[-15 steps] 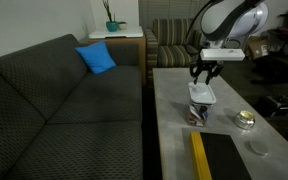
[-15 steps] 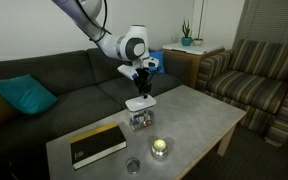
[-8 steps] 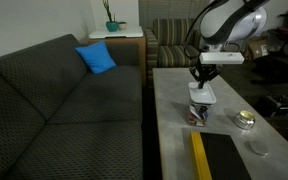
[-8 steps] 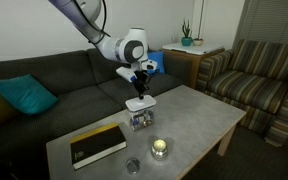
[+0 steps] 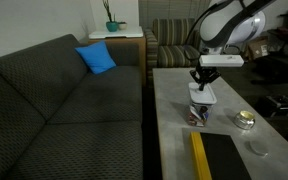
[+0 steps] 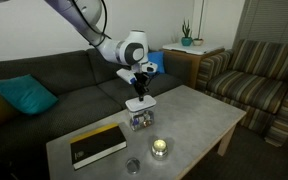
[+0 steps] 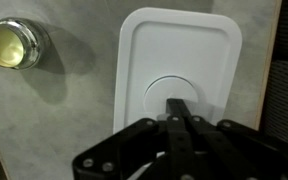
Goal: Place the white lid on the container and push the button
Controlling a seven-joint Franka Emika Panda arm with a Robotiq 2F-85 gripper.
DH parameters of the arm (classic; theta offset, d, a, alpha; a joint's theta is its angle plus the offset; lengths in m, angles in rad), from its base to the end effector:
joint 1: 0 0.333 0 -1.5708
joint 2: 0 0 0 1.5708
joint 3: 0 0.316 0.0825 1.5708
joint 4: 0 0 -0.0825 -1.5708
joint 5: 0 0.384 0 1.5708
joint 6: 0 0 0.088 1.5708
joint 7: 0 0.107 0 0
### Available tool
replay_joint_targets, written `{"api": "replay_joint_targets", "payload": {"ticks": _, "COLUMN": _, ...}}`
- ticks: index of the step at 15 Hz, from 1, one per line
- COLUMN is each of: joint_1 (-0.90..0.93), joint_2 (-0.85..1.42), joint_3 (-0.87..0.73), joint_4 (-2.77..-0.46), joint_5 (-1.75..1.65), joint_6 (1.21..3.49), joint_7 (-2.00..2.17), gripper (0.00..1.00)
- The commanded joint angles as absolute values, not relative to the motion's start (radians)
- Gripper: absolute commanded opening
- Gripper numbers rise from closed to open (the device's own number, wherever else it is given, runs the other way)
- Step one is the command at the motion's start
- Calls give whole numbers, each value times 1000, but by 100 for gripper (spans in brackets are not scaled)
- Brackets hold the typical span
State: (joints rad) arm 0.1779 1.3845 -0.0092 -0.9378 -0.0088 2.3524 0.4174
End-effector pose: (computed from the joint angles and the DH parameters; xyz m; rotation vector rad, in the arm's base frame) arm 0.7428 0.1291 0.0043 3.1136 -0.3675 0.0521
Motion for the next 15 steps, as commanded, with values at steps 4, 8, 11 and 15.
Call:
{"api": "replay_joint_targets", "payload": {"ticks": 4, "joint_1": 186, "joint_2": 1507, "joint_3": -37, "joint_4": -794, "joint_5": 0, "joint_6": 2241, "joint_7": 428, "gripper": 0}}
{"api": "replay_joint_targets", "payload": {"ticks": 8, "joint_1": 185, "joint_2": 1490, "joint_3": -32, "joint_4": -813, "joint_5": 0, "joint_6": 2233, "joint_7": 424, "gripper": 0}}
{"api": "replay_joint_targets", "payload": {"ticks": 11, "joint_1": 191, "joint_2": 1463, "joint_3": -53, "joint_4": -831, "joint_5": -17, "joint_6": 2214, "joint_7": 433, "gripper": 0}}
{"api": "replay_joint_targets", "payload": {"ticks": 15, "joint_1": 182, "joint_2": 1430, "joint_3": -56, "joint_4": -840, "joint_5": -47, "joint_6": 2165, "joint_7": 406, "gripper": 0}}
